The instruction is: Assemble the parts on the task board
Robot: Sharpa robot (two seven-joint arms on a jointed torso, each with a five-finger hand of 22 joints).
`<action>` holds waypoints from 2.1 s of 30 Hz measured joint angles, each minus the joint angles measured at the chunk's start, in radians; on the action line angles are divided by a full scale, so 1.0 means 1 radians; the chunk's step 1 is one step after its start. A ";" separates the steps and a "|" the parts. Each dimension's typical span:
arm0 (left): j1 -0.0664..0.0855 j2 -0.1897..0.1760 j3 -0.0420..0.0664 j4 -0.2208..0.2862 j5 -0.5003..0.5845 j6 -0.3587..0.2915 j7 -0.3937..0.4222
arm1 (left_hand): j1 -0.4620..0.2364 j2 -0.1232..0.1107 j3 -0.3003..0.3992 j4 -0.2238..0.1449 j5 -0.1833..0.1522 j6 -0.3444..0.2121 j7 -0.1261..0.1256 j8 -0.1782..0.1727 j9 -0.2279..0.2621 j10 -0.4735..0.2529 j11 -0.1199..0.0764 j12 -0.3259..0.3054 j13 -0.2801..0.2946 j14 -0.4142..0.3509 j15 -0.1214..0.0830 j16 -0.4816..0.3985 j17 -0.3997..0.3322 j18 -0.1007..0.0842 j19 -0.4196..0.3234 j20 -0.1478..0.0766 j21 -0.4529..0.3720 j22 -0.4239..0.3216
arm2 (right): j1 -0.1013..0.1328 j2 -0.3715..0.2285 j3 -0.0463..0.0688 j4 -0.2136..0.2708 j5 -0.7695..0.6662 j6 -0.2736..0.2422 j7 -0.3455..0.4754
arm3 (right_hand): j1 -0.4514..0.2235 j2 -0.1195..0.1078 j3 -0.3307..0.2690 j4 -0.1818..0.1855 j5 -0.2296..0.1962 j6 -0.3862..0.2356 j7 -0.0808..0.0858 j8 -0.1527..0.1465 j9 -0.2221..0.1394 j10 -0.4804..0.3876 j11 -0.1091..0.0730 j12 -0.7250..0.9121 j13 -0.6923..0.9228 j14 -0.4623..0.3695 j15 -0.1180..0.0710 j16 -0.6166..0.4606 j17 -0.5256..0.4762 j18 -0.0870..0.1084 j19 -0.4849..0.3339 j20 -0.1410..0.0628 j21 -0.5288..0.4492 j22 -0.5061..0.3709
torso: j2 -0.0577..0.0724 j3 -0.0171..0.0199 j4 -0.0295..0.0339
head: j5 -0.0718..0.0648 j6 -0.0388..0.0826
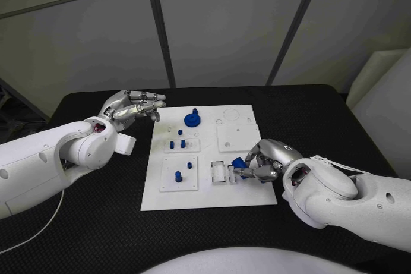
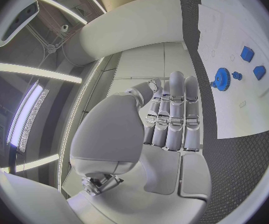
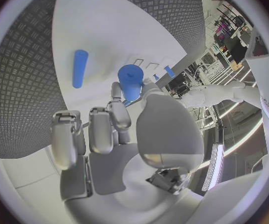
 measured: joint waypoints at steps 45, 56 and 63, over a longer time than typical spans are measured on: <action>-0.001 -0.002 0.000 0.006 0.000 0.001 -0.002 | 0.000 0.000 -0.003 -0.003 0.000 0.000 0.000 0.000 0.000 0.000 0.000 0.000 0.000 0.000 0.000 -0.006 -0.002 0.000 0.000 0.000 -0.008 -0.001 | 0.001 0.157 0.001 -0.087 0.040 0.031 -0.007 | -0.282 -0.046 -0.169 0.009 -0.110 0.052 -0.016 -0.023 0.094 0.003 -0.011 -0.055 -0.012 -0.001 -0.008 -0.004 -0.027 0.000 0.000 -0.015 0.000 0.000 | 0.002 -0.0007 -0.0006 | 0.016 -0.005; -0.001 -0.005 0.000 0.007 0.000 0.002 -0.004 | 0.000 0.000 -0.003 -0.003 0.000 0.000 0.000 0.000 0.000 0.000 0.000 0.000 0.000 0.000 0.000 -0.006 -0.001 0.000 0.000 0.000 -0.008 -0.001 | 0.001 0.143 0.001 -0.073 0.023 0.033 -0.007 | -0.015 0.002 -0.123 -0.044 -0.110 0.048 -0.012 -0.040 0.123 0.003 -0.011 -0.055 -0.004 -0.001 -0.008 -0.008 -0.018 0.000 0.000 -0.014 0.000 0.000 | 0.002 -0.0004 -0.0005 | 0.017 -0.005; -0.001 -0.006 0.000 0.007 0.000 0.002 -0.005 | 0.000 0.000 -0.003 -0.003 0.000 0.000 0.000 0.000 0.001 0.000 0.000 0.000 0.000 0.000 0.000 -0.006 -0.001 0.000 0.000 0.000 -0.008 -0.001 | 0.001 0.142 0.001 -0.074 0.016 0.039 -0.007 | 0.073 0.016 -0.122 -0.083 -0.110 0.056 -0.014 -0.040 0.135 0.003 -0.011 -0.055 0.003 -0.001 -0.008 -0.001 -0.003 0.000 0.000 -0.014 0.000 0.000 | 0.002 -0.0004 -0.0005 | 0.017 -0.008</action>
